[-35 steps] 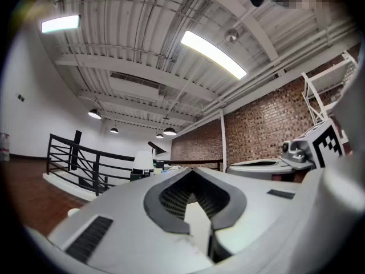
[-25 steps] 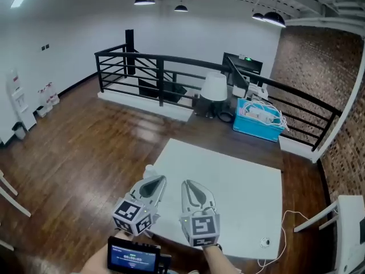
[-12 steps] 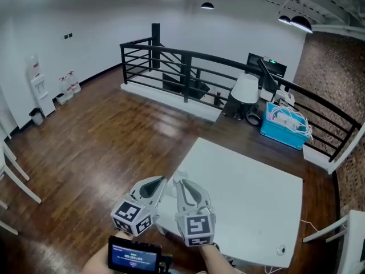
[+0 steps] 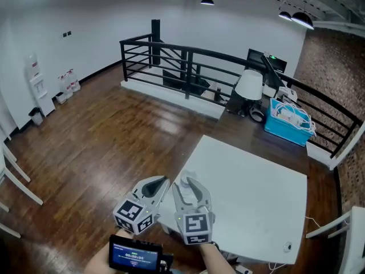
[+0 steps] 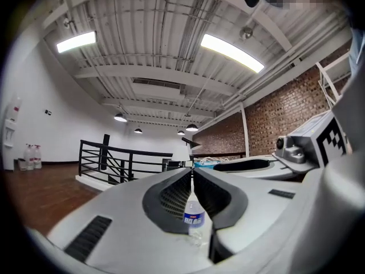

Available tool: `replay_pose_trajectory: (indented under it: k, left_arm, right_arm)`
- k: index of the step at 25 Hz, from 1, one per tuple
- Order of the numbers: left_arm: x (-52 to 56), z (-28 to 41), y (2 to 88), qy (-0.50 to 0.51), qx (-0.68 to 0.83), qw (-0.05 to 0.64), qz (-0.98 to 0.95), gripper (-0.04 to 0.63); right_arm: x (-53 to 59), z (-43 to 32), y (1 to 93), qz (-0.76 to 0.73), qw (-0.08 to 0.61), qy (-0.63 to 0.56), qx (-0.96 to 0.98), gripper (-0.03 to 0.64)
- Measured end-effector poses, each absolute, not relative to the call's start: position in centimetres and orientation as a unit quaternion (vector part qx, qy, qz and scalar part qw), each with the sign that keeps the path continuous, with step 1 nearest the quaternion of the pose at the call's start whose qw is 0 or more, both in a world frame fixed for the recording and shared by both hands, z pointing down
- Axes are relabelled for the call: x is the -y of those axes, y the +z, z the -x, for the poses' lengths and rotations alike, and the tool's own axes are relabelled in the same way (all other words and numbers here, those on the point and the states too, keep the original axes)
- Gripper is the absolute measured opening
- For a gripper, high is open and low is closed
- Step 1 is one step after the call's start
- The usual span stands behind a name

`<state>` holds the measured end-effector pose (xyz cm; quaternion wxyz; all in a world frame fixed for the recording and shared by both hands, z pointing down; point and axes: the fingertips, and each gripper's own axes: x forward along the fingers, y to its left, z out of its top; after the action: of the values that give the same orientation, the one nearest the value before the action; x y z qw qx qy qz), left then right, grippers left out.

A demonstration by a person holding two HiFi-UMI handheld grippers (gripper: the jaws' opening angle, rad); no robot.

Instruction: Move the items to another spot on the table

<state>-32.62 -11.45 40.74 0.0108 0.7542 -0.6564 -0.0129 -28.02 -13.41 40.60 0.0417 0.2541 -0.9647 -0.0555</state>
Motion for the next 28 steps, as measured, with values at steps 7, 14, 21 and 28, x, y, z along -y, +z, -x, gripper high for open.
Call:
replay_pose_trajectory:
  k: [7, 14, 21, 28]
  left_arm:
    - [12.0, 32.3, 42.0, -0.011, 0.64, 0.01, -0.769, 0.025]
    - [13.0, 32.7, 45.0, -0.005, 0.641, 0.033, -0.767, 0.002]
    - [14.1, 34.2, 47.1, -0.016, 0.64, 0.057, -0.766, 0.003]
    - [15.4, 35.3, 48.6, -0.012, 0.632, 0.055, -0.773, 0.003]
  right_arm:
    - [15.0, 27.8, 43.8, -0.283, 0.067, -0.036, 0.956, 0.229]
    - [17.2, 27.8, 48.4, -0.317, 0.094, -0.006, 0.944, 0.353]
    - [19.8, 28.7, 52.8, -0.334, 0.111, 0.029, 0.936, 0.376]
    - [21.9, 30.1, 55.9, -0.338, 0.114, 0.049, 0.933, 0.376]
